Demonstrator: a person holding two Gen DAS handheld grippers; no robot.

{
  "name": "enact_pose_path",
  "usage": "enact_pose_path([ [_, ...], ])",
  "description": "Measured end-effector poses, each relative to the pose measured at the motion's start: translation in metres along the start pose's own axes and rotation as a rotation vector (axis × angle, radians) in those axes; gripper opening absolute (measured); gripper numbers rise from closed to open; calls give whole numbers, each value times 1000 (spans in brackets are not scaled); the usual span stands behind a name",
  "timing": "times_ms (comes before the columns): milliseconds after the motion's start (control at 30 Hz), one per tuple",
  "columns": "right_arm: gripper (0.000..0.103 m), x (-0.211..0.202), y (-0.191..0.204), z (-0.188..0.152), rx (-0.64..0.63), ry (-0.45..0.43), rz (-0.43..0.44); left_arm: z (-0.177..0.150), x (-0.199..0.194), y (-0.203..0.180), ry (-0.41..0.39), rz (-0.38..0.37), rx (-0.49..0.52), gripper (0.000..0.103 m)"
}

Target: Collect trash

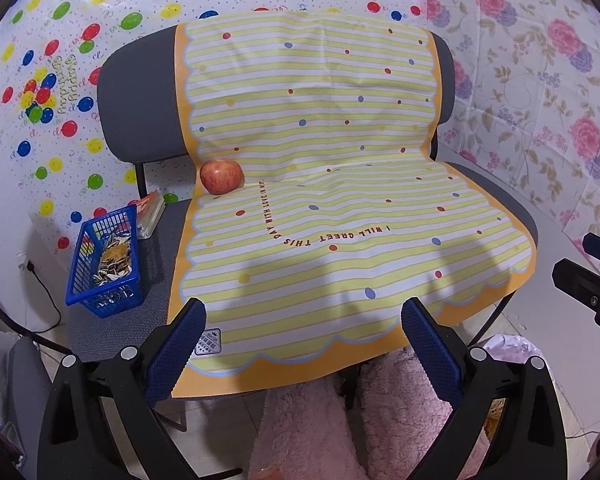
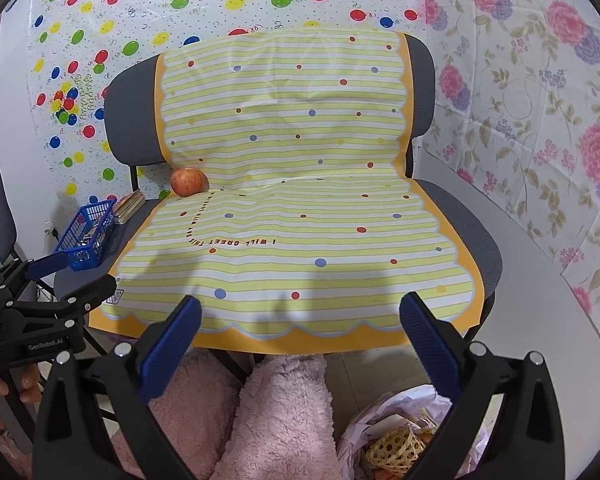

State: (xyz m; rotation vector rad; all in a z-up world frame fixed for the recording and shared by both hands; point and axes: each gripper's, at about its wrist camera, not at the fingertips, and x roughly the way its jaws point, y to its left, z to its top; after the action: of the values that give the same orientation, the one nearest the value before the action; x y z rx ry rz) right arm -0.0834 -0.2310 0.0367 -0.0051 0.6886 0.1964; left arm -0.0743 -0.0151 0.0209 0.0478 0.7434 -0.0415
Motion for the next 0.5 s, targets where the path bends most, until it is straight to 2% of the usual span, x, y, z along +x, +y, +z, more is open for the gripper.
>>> enact_pose_path([
  [500,97,-2,-2,-3,1,-3,1,-1,0,-4,-3,11,-1,97],
])
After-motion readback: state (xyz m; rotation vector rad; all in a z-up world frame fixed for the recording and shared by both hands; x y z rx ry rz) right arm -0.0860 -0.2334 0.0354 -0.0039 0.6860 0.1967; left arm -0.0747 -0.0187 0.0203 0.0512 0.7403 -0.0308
